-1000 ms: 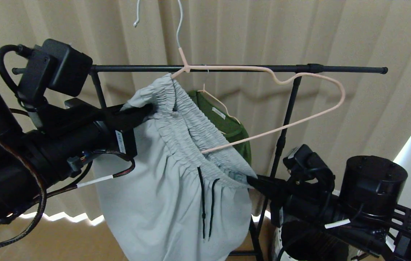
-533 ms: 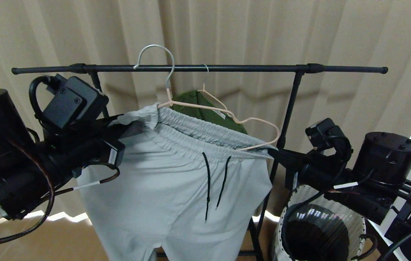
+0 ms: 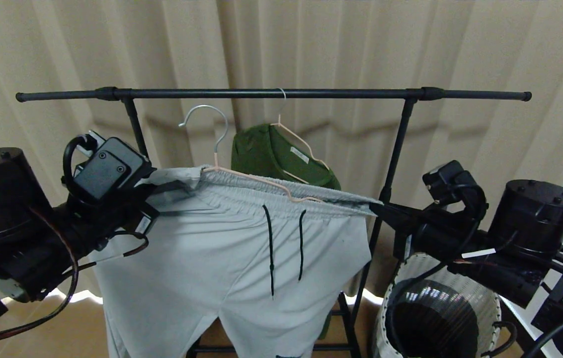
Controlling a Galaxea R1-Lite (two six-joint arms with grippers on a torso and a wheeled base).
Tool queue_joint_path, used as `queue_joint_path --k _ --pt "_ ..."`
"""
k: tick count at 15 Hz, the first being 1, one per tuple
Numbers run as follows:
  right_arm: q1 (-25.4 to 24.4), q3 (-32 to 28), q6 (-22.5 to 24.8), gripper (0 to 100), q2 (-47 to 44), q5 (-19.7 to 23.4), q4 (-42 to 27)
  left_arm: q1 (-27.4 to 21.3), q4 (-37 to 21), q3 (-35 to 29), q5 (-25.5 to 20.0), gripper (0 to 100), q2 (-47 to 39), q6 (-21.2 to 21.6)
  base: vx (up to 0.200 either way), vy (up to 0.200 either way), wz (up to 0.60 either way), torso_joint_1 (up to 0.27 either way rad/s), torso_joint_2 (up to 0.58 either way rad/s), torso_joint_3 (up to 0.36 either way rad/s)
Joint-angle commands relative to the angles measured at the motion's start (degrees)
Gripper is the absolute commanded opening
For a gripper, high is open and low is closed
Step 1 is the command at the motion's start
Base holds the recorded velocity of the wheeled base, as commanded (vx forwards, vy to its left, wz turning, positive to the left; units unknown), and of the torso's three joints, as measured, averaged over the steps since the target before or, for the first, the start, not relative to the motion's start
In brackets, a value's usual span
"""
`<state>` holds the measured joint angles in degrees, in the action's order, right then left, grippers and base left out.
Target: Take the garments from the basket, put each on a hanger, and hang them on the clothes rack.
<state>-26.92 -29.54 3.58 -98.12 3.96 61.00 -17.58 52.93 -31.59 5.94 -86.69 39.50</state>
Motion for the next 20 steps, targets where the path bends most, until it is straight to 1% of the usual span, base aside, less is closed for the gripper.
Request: queue_joint_path --k 1,2,3,4,6,9,10,11,12,13,14,15,18,20 --pt "-5.0 1.3 0.1 0 2.3 0.1 -0.5 -0.3 0.2 -0.1 0.2 0 -1.7 -0.2 0.000 0.000 0.00 0.000 0.00 0.000" --pt "-7.1 1.4 0.1 100 2.6 0.1 -0.6 -0.4 0.2 -0.1 0.3 0 -1.9 -0.3 0.000 0.000 0.00 0.000 0.00 0.000" --pt "-8.7 1.5 0.1 100 2.7 0.1 -0.8 -0.9 0.2 -0.2 0.4 0 -1.8 -0.6 0.000 0.000 0.00 0.000 0.00 0.000" --pt "-10.9 1.9 0.1 100 2.8 0.1 -1.5 -1.2 0.2 -0.4 0.4 0 -1.9 -1.9 0.000 0.000 0.00 0.000 0.00 0.000" --pt "-13.5 2.0 0.1 100 2.9 0.1 -1.2 -2.1 0.2 -0.4 0.7 0 -1.9 -4.3 0.000 0.000 0.00 0.000 0.00 0.000" --pt "-13.9 0.6 0.3 100 2.9 -0.1 -1.1 -5.2 0.2 0.3 0.7 0 -1.7 -8.5 0.000 0.000 0.00 0.000 0.00 0.000" --pt "-13.9 -0.4 0.6 100 1.5 -0.2 -0.3 -7.3 0.2 0.3 0.8 0 -1.6 -11.0 0.000 0.000 0.00 0.000 0.00 0.000" --pt "-13.9 -0.8 0.8 100 0.9 -0.2 0.4 -7.8 0.2 0.4 0.8 0 -1.6 -11.6 0.000 0.000 0.00 0.000 0.00 0.000" --pt "-13.9 -1.8 2.7 100 -1.7 -0.3 4.7 -8.8 0.2 0.9 0.8 0 -1.6 -12.0 0.000 0.000 0.00 0.000 0.00 0.000" --pt "-13.6 -2.1 4.8 100 -3.5 -0.3 7.6 -9.4 0.2 1.3 0.7 0 -1.6 -12.1 0.000 0.000 0.00 0.000 0.00 0.000" --pt "-13.3 -2.3 6.4 100 -4.3 -0.3 8.8 -9.9 0.1 1.4 0.7 0 -1.6 -12.1 0.000 0.000 0.00 0.000 0.00 0.000" --pt "-12.4 -2.5 8.7 100 -4.7 -0.2 9.0 -11.0 0.2 1.4 0.7 0 -1.6 -12.1 0.000 0.000 0.00 0.000 0.00 0.000" --pt "-12.3 -3.3 11.2 100 -5.1 -0.3 8.7 -13.2 0.2 1.4 0.8 0 -1.5 -12.1 0.000 0.000 0.00 0.000 0.00 0.000" --pt "-11.8 -3.9 12.1 100 -5.2 -0.3 8.7 -13.7 0.2 2.1 0.7 0 -1.0 -11.9 0.000 0.000 0.00 0.000 0.00 0.000"
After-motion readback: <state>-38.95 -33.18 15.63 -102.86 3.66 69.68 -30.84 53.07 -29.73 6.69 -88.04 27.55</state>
